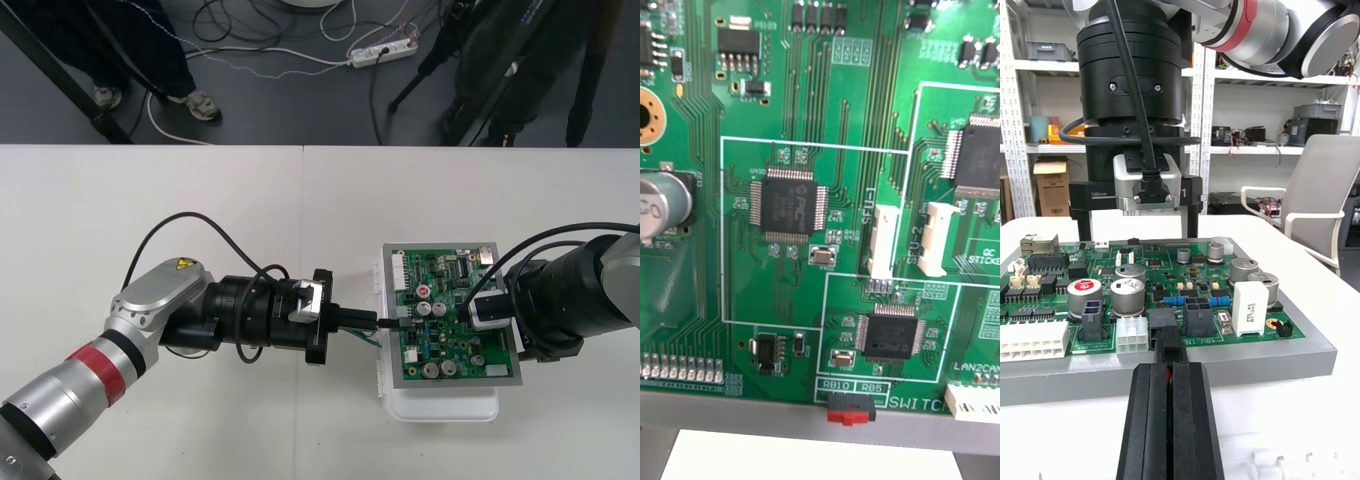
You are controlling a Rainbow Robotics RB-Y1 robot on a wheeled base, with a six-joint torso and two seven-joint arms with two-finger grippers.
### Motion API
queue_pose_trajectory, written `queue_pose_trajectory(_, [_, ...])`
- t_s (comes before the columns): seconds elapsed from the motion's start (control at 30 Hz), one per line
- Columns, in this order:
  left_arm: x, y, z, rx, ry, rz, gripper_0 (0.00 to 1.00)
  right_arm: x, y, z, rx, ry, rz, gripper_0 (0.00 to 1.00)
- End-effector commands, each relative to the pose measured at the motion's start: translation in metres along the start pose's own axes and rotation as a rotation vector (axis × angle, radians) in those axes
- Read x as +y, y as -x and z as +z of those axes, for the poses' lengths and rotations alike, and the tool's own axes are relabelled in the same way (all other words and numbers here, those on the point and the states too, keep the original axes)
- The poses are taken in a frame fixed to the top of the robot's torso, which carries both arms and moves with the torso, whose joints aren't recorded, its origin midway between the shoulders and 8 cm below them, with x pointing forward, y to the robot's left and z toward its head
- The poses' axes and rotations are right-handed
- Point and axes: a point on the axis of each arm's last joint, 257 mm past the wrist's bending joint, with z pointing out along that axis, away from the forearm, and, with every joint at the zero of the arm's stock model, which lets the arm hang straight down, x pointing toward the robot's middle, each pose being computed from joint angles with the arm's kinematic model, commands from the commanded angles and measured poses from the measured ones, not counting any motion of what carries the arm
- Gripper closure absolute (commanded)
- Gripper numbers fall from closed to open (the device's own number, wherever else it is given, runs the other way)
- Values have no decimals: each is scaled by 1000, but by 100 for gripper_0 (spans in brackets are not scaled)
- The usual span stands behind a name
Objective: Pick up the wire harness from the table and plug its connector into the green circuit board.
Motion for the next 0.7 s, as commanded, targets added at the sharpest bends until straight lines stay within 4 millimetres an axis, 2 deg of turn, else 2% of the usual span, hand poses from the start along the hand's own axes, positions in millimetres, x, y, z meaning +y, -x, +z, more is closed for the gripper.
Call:
queue_pose_trajectory(0.03, [21, 36, 33, -68, 19, 166, 100, -6, 19, -8, -37, -11, 9, 0])
queue_pose_trajectory(0.7, [32, 41, 49, -72, 54, 173, 100, -7, 20, -8, -39, -12, 7, 0])
